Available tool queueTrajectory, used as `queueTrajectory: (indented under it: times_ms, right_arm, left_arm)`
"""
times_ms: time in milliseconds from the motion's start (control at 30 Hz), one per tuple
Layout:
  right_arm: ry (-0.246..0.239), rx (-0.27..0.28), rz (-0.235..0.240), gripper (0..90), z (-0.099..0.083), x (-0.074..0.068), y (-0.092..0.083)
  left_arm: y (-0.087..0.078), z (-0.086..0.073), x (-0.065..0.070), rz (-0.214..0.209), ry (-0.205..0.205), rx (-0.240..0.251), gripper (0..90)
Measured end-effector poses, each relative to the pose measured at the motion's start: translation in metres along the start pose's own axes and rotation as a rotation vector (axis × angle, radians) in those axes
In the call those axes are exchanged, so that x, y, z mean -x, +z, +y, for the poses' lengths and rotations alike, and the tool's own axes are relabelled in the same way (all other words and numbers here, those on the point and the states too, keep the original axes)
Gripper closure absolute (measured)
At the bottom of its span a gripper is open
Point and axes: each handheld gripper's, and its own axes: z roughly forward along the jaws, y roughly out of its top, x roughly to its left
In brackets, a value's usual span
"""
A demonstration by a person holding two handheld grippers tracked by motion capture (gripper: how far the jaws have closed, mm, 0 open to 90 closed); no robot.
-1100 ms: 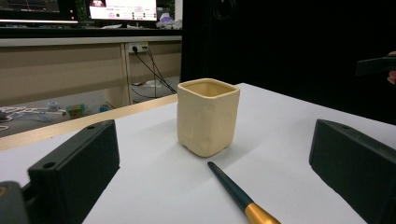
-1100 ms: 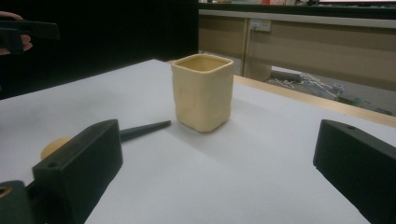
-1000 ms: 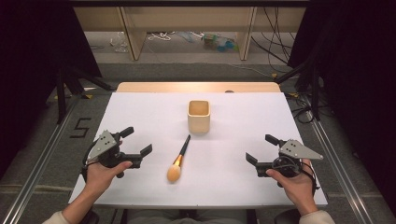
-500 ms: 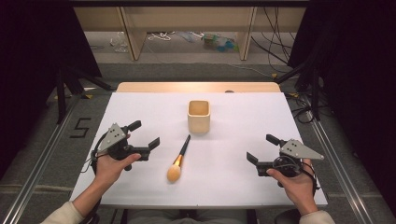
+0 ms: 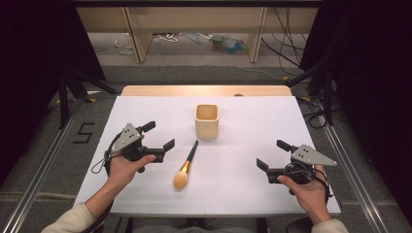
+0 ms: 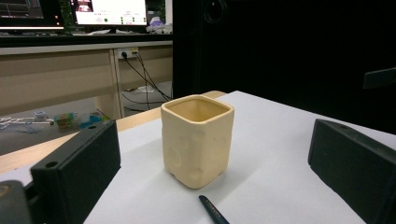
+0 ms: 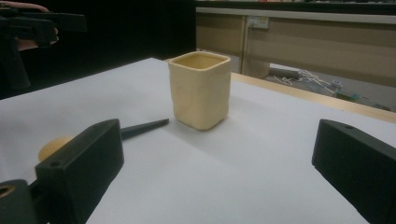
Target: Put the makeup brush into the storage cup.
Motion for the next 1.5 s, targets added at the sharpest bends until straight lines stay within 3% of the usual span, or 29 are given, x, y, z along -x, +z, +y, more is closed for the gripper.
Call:
queueTrajectory:
  times_ms: [267, 600, 633, 900, 967, 1500]
  right_arm:
    - [0.001, 0.010, 0.005, 3.0, 0.000, 0.001, 0.000]
    - [0.007, 0.024, -0.012, 3.0, -0.001, 0.000, 0.002]
    - [0.004, 0.006, -0.003, 3.0, 0.000, 0.001, 0.000]
    - [0.008, 0.002, -0.001, 3.1, 0.000, 0.001, 0.000]
    - [0.012, 0.002, 0.008, 3.1, -0.001, 0.001, 0.001]
    - [0.015, 0.005, 0.010, 3.6, -0.001, 0.001, 0.001]
  left_arm:
    - [0.010, 0.003, 0.000, 0.010, -0.021, 0.007, 1.7]
    - [0.026, 0.004, 0.004, 0.001, -0.015, 0.002, 1.7]
    - [0.027, 0.004, 0.004, -0.003, 0.002, -0.002, 1.7]
    - [0.038, 0.004, 0.009, -0.010, -0.008, -0.010, 1.3]
    - [0.040, 0.003, 0.008, -0.011, 0.008, -0.017, 1.3]
    - [0.058, 0.007, 0.006, 0.000, -0.008, -0.024, 0.3]
